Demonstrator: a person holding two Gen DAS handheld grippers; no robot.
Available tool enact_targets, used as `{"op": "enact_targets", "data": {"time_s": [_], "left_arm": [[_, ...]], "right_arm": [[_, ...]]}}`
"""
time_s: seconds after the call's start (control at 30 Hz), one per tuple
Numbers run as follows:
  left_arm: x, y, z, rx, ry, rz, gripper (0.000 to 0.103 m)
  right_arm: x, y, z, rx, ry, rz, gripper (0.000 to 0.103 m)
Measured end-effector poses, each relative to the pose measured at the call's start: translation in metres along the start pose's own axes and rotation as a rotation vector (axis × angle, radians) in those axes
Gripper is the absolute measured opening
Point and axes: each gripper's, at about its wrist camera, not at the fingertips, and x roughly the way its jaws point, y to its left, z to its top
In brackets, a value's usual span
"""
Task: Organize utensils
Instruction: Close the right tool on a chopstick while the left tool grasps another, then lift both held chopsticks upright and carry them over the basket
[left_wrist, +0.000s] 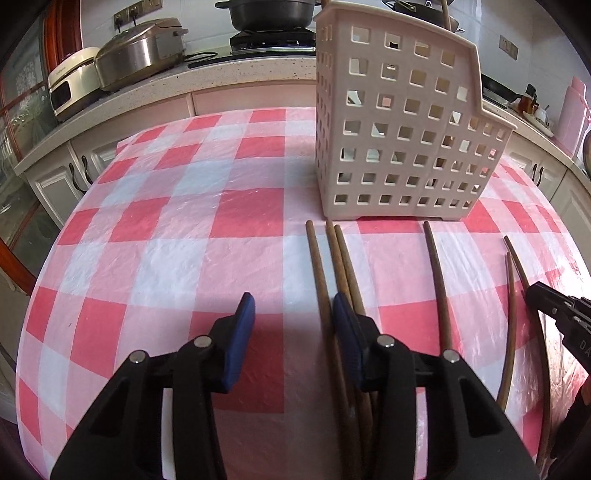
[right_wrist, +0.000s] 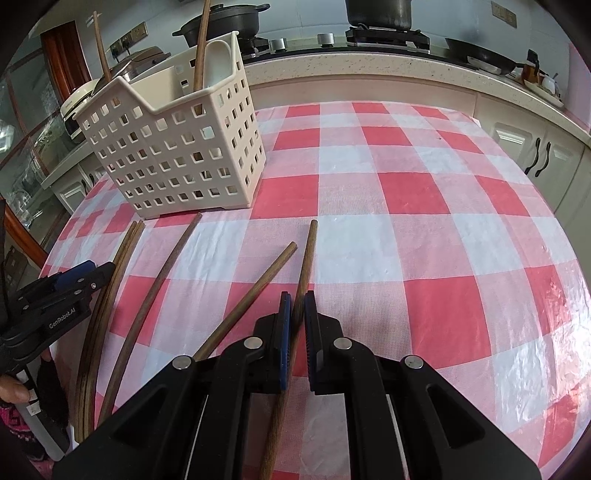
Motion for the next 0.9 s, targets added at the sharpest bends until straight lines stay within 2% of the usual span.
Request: {"op": "enact_targets", "data": {"time_s": [0.17,0.27,0.3,0.33,0.57,0.9], "left_arm": [[0.0,-0.005,0.002,0.024,0.008,-0.012,0.03],[0.0,-0.008,0.003,0.044,0.013,-0.026,0.018],[0.0,-0.009,0.003,0.051,0.014,-0.029,0.009],[-0.001,-0.009,0.002,0.054,0.015,-0.032,0.008],[-0.009,-0.004,-0.005,0.036,0.008,-0.07,0.006],[-0.055,0.009,-0.007,0.008,-0.094,-0.089,0.006]], "right_arm": [[0.003,0.005,0.003,-0.028,0.004,-0.033,0.008],[0.004,0.008,0.004,-0.042,0.006,-0.048,0.008],[0.004,0.008,0.004,-0.046,0.006,-0.054,0.008],[0.003,0.009,0.003,-0.049,0.003,-0.061,0.007],[-0.003,0.004,-0.002,-0.017,-0.018,-0.045,0.007],[-0.046,0.014,-0.003,-0.014,-0.132,-0.017,0.006]]}}
